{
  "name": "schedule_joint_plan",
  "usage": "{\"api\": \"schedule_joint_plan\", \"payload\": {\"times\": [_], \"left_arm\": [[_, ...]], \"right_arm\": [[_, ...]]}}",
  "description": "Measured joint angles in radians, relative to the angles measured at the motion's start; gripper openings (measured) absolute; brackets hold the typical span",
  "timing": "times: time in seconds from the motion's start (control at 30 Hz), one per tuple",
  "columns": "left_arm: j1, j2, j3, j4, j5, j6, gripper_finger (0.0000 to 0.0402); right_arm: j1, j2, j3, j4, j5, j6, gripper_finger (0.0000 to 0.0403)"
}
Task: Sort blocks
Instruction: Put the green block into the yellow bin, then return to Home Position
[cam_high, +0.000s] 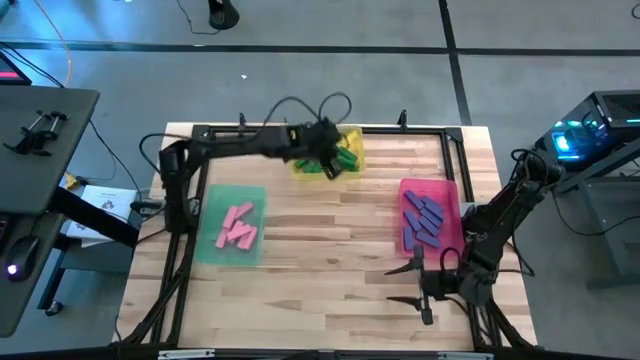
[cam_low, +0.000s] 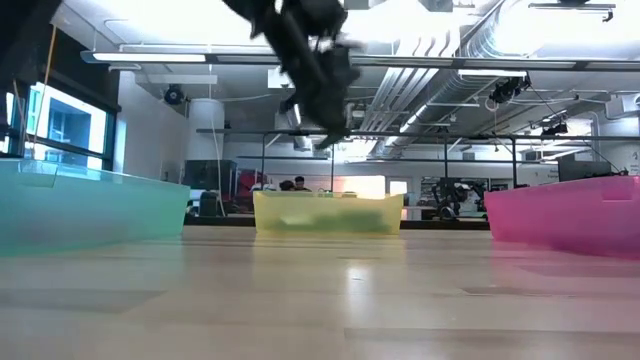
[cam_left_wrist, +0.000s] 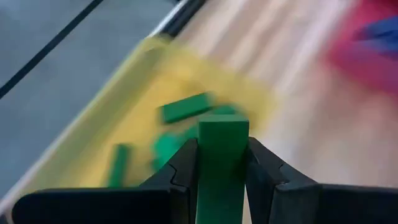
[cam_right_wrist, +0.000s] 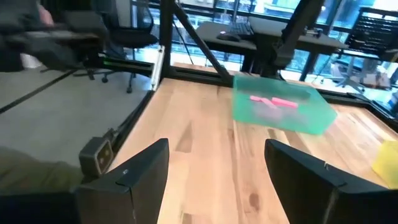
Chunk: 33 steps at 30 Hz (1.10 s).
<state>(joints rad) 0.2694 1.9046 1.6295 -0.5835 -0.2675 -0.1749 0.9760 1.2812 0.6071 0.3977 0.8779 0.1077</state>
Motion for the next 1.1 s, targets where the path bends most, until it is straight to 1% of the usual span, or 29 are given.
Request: {"api": "schedule_joint_plan", "payload": {"times": [0.07, 0.13, 0.2, 0.27, 0.43, 0.57, 0.8, 0.87, 0.93, 1.03, 1.1], "left_arm": [[0.064, 0.032, 0.0, -0.019, 0.016, 0.037, 0.0063], [0.114, 0.07, -0.001, -0.032, 0.057, 0.058, 0.0063], [0.147, 0.111, -0.001, -0.034, 0.118, 0.074, 0.0063], [0.164, 0.144, -0.001, -0.041, 0.142, 0.099, 0.0063], [0.168, 0.206, -0.001, -0.05, 0.123, 0.135, 0.0074], [0.166, 0.224, -0.001, -0.054, 0.12, 0.135, 0.0091], [0.17, 0.226, -0.001, -0.056, 0.12, 0.124, 0.0148], [0.174, 0.224, -0.001, -0.064, 0.119, 0.126, 0.0165], [0.176, 0.211, -0.001, -0.1, 0.106, 0.125, 0.0177], [0.169, 0.165, -0.001, -0.19, 0.016, 0.12, 0.0182], [0.149, 0.116, -0.006, -0.233, -0.026, 0.144, 0.0179]], "right_arm": [[0.0, 0.0, 0.0, -0.016, 0.024, 0.017, 0.0249], [0.0, 0.0, 0.0, -0.036, 0.049, 0.034, 0.0249], [0.0, 0.0, 0.0, -0.057, 0.058, 0.052, 0.0249], [0.0, 0.0, 0.0, -0.072, 0.067, 0.069, 0.0249], [0.0, 0.0, 0.0, -0.086, 0.085, 0.076, 0.0249], [0.0, 0.0, 0.0, -0.092, 0.085, 0.091, 0.0249], [-0.001, 0.0, 0.0, -0.178, 0.086, 0.195, 0.0249], [-0.001, 0.0, 0.0, -0.196, 0.121, 0.226, 0.0249], [0.0, 0.0, 0.0, -0.214, 0.189, 0.276, 0.0249], [0.002, -0.016, 0.0, -0.268, 0.264, 0.353, 0.0249], [0.002, -0.062, 0.0, -0.356, 0.263, 0.425, 0.0249]]}}
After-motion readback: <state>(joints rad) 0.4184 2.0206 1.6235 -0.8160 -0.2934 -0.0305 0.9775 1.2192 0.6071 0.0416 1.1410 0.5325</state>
